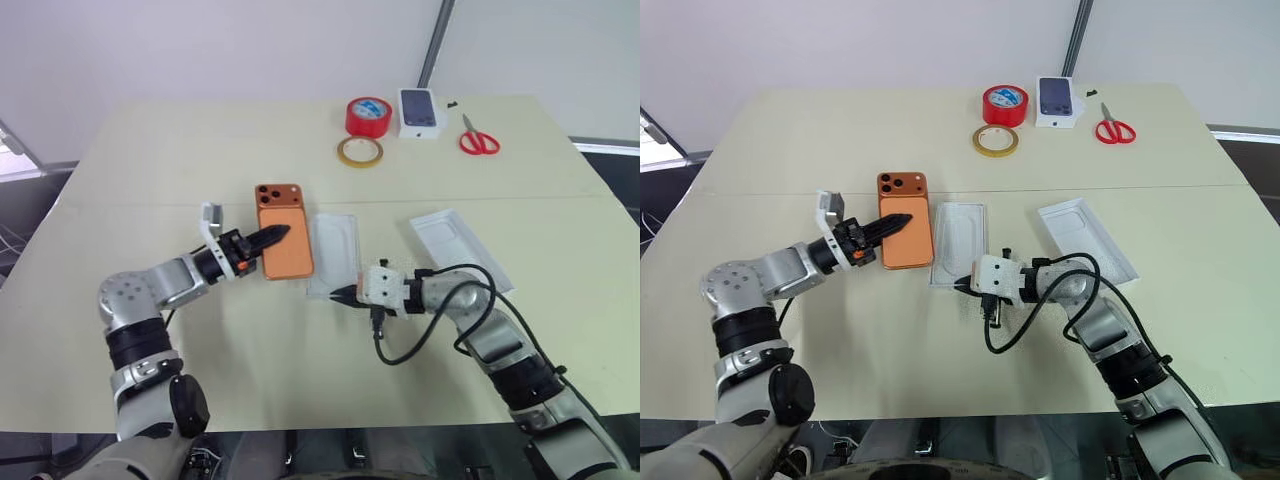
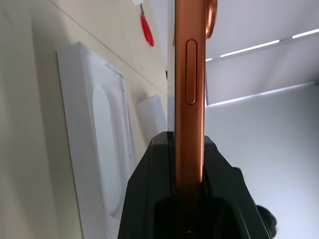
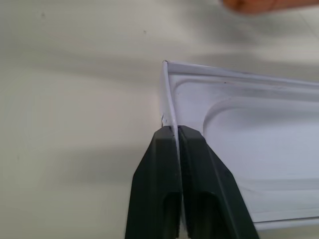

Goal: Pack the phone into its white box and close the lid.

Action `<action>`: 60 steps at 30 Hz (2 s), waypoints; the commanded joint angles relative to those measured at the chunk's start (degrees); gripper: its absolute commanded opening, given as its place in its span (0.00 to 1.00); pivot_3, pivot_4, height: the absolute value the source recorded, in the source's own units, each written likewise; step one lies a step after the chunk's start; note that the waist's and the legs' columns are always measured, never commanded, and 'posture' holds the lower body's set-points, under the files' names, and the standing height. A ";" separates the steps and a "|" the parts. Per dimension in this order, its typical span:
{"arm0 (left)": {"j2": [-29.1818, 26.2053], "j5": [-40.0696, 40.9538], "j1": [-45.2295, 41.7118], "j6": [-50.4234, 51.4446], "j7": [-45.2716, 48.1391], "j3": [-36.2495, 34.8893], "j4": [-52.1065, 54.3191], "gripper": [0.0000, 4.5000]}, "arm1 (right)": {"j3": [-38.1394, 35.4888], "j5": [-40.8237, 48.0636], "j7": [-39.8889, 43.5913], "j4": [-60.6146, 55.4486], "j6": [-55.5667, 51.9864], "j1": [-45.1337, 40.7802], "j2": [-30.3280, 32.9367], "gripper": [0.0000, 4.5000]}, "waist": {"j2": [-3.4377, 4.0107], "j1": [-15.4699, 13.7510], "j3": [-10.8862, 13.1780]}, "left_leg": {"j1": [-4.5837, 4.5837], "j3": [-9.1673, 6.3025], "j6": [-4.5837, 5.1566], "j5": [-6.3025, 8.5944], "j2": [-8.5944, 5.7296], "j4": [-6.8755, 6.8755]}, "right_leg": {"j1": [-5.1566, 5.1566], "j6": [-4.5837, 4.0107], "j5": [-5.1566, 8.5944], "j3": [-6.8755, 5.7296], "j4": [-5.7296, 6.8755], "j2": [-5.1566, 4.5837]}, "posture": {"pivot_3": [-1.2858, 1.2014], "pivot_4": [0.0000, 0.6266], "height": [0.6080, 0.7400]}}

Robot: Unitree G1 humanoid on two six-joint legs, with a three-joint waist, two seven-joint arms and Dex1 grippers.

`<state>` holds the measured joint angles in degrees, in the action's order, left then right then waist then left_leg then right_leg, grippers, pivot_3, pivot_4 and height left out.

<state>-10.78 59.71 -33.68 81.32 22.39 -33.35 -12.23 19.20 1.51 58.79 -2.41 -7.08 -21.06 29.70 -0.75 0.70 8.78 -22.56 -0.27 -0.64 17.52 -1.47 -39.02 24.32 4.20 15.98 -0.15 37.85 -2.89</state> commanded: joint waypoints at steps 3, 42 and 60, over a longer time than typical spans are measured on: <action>1.84 1.00 -0.64 -2.71 0.14 2.58 1.16 0.00 | -4.11 6.82 2.41 -7.09 -3.96 0.76 1.77 0.67 | 0.00 -0.10 0.00 | 0.00 0.00 0.00 0.00 0.00 0.00 | 0.00 0.00 0.00 0.00 0.00 0.00 | 0.52 0.24 1.00; 4.70 -5.78 -10.89 -1.19 -2.99 12.57 -9.41 1.00 | -14.71 8.97 -3.85 -1.31 -6.97 1.69 9.11 1.00 | -0.03 -1.33 0.02 | -0.04 0.01 0.05 0.01 0.01 -0.07 | -0.05 0.00 0.00 0.00 -0.07 0.05 | 0.52 0.24 1.00; 2.39 -8.65 -13.49 5.05 -9.06 11.61 -3.93 1.00 | -13.47 8.13 -4.68 0.27 -5.99 -0.01 6.44 1.00 | -0.03 -0.93 0.02 | 0.01 0.01 -0.05 -0.04 0.01 -0.07 | -0.01 0.01 0.00 0.01 0.05 0.09 | 0.52 0.24 1.00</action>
<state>-8.31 50.00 -46.63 85.71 12.97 -20.03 -17.85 6.14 9.59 54.28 -1.84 -14.08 -19.76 36.27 -0.77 -0.23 8.80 -22.56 -0.25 -0.69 17.48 -1.46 -39.09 24.31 4.21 15.98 -0.14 37.90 -2.80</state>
